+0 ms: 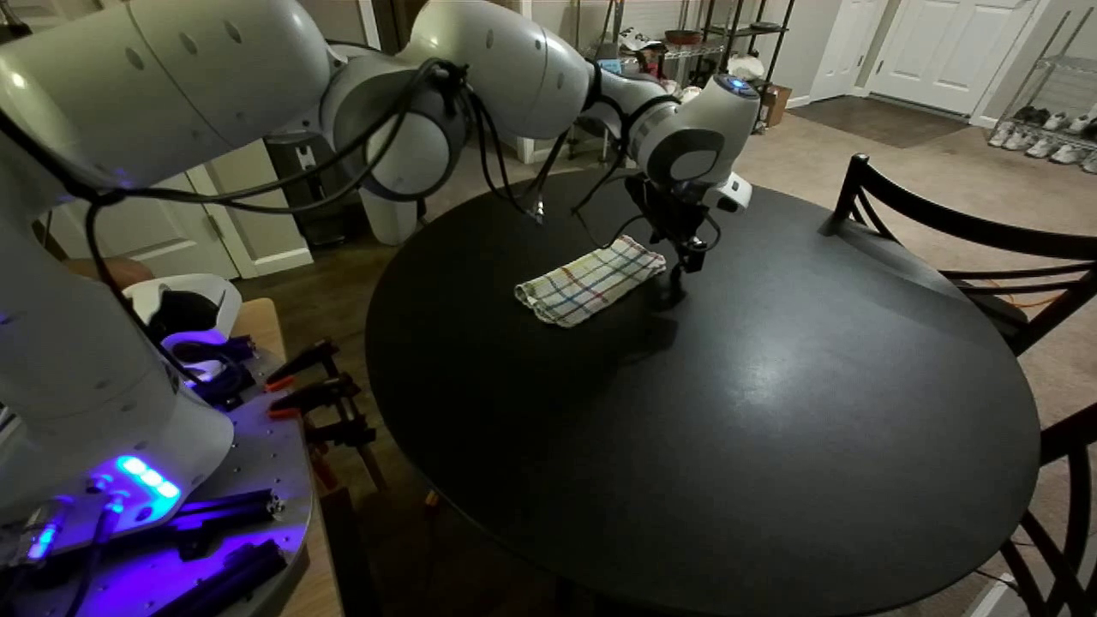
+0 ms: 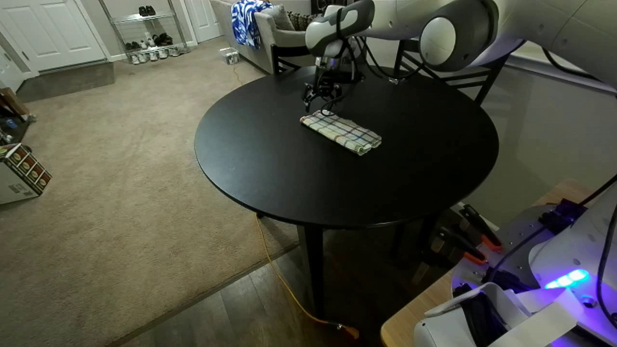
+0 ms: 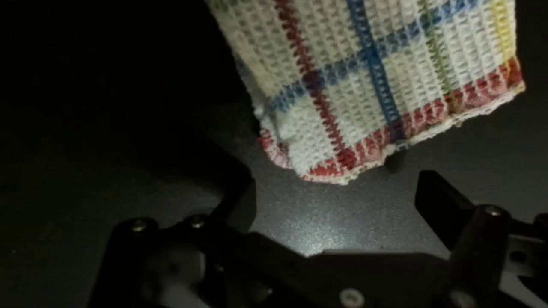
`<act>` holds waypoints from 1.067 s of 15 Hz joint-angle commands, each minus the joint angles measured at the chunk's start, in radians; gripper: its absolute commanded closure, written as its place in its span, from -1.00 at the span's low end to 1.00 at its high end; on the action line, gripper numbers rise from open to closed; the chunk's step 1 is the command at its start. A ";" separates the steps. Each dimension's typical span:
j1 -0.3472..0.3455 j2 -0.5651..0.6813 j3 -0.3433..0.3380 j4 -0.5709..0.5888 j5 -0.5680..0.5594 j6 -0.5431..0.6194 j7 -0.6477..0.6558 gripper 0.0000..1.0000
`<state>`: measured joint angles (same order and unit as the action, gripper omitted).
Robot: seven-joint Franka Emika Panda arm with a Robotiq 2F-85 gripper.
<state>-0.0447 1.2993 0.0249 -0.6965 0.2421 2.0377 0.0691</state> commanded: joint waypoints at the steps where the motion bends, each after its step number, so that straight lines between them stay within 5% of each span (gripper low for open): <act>1: -0.008 -0.009 -0.008 -0.022 0.005 0.042 0.016 -1.00; 16: -0.066 -0.064 0.039 -0.099 0.022 -0.031 -0.101 -1.00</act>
<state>-0.0825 1.2946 0.0356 -0.7034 0.2422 2.0317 0.0371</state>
